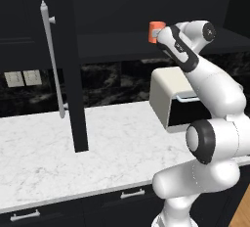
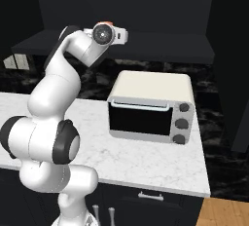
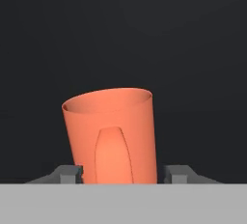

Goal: Gather all objects into one cabinet and sort the glasses and bowls to opposite sides.

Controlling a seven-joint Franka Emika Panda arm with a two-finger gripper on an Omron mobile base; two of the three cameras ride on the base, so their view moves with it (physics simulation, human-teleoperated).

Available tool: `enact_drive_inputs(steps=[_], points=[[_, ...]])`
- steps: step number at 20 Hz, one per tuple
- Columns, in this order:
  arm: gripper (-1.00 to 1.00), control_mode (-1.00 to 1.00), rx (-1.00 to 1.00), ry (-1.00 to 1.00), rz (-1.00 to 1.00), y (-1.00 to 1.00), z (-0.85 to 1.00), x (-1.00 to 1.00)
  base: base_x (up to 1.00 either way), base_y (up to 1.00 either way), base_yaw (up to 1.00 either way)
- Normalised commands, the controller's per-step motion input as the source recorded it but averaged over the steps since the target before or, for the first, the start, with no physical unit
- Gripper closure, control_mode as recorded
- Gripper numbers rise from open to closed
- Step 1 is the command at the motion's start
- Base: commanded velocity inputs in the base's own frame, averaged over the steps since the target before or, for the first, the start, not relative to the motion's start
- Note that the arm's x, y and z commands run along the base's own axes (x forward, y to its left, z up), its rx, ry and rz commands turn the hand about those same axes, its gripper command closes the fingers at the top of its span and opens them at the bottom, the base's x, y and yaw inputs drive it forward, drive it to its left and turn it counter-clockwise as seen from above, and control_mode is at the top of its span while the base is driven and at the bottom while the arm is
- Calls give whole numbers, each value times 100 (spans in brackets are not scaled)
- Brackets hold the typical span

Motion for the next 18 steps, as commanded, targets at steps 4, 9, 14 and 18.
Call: enact_drive_inputs(steps=[4, 9, 14, 18], points=[[100, -100, 0, 0, 0, 0, 0, 0, 0, 0, 0], [100, -100, 0, 0, 0, 0, 0, 0, 0, 0, 0], [100, -100, 0, 0, 0, 0, 0, -1, 0, 0, 0], [100, -100, 0, -4, 0, -2, 4, -37, 0, 0, 0]])
